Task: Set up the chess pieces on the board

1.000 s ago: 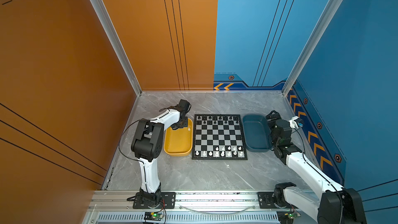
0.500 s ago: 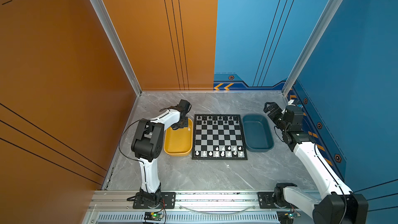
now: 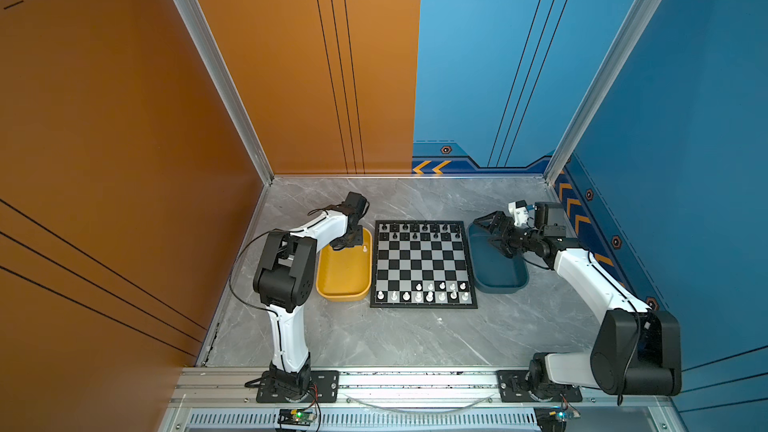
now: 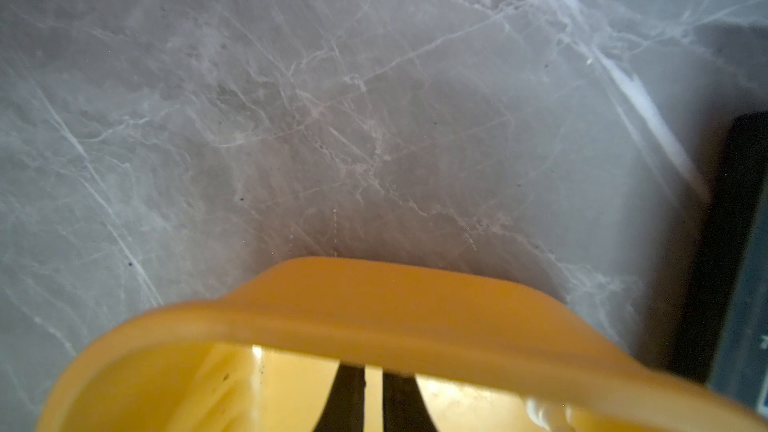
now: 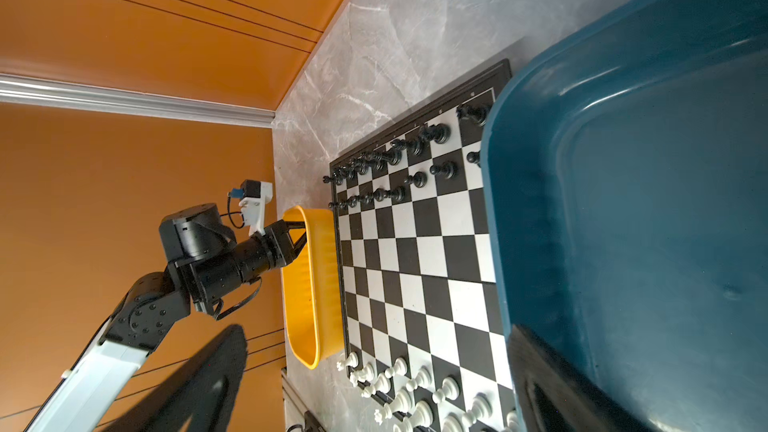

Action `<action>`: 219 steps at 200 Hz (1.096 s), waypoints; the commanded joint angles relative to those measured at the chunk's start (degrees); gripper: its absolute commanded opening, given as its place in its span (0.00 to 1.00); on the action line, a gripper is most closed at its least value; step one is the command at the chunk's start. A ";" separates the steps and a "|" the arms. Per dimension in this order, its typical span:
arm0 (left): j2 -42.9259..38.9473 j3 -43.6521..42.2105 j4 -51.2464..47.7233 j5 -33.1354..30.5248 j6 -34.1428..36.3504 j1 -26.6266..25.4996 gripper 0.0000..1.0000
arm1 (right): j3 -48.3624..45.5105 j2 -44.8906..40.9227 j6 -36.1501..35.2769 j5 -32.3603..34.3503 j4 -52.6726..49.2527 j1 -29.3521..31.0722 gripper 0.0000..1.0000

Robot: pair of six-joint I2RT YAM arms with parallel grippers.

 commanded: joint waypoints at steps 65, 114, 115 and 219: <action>-0.93 1.28 -1.17 0.76 0.93 -0.87 0.00 | -1.56 -0.46 0.33 -3.04 0.93 0.23 1.00; -4.60 1.28 -3.91 2.00 1.11 -2.17 0.00 | -1.92 -0.78 0.16 -3.04 1.20 0.22 1.00; -4.68 1.28 -4.01 2.04 1.11 -2.22 0.00 | -1.84 -0.80 0.18 -3.03 1.21 0.22 1.00; -12.67 5.49 -12.44 8.86 6.32 -16.34 0.00 | -3.81 -1.51 0.18 -3.47 2.97 -0.13 1.00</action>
